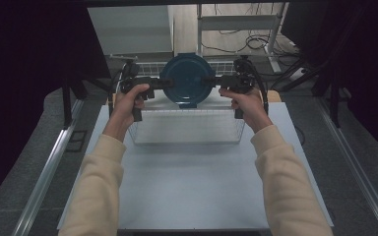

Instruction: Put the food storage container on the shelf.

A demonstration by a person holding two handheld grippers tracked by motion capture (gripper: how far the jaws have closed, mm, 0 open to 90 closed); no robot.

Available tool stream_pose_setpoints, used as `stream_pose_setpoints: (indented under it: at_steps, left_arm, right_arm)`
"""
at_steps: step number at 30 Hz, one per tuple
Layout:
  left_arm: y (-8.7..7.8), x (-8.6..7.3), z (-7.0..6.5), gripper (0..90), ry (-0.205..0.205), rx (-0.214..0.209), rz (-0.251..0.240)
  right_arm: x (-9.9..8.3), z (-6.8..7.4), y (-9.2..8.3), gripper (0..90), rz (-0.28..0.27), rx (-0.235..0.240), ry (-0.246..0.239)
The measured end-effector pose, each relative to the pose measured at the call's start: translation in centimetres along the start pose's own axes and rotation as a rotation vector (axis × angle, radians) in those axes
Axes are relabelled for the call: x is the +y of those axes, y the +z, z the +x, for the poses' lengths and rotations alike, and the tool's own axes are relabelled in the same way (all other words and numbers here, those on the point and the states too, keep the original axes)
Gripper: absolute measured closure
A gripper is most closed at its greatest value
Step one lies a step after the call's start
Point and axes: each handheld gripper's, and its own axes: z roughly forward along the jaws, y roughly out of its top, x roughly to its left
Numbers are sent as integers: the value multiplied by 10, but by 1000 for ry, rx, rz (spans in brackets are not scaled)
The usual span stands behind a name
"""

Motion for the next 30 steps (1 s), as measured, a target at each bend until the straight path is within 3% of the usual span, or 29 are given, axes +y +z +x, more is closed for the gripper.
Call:
stream_pose_setpoints:
  at_steps: [1,6,10,13,20,24,26,27,30]
  left_arm:
    - [2,2,2,404,-19,0,-7]
    - [7,5,7,389,-54,-3,-14]
    - [11,7,12,367,-95,-5,-22]
    - [13,7,16,357,-109,-12,-28]
    - [20,6,23,311,-129,-19,-49]
    - [22,3,24,300,-103,-29,-71]
    - [23,2,24,267,-94,-27,-79]
    - [24,2,23,267,-89,-18,-79]
    - [25,1,20,193,-68,27,-98]
  right_arm:
    - [2,-4,2,395,6,0,45]
    - [4,-8,5,388,1,-4,111]
    - [3,-14,11,374,-12,-14,212]
    - [3,-16,12,369,-14,-12,222]
    - [2,-30,19,336,-19,4,312]
    - [2,-31,19,317,-21,3,289]
    - [1,-25,22,258,-27,-24,230]
    - [1,-25,22,258,-27,-24,230]
    - [-1,-14,23,181,-50,-101,142]
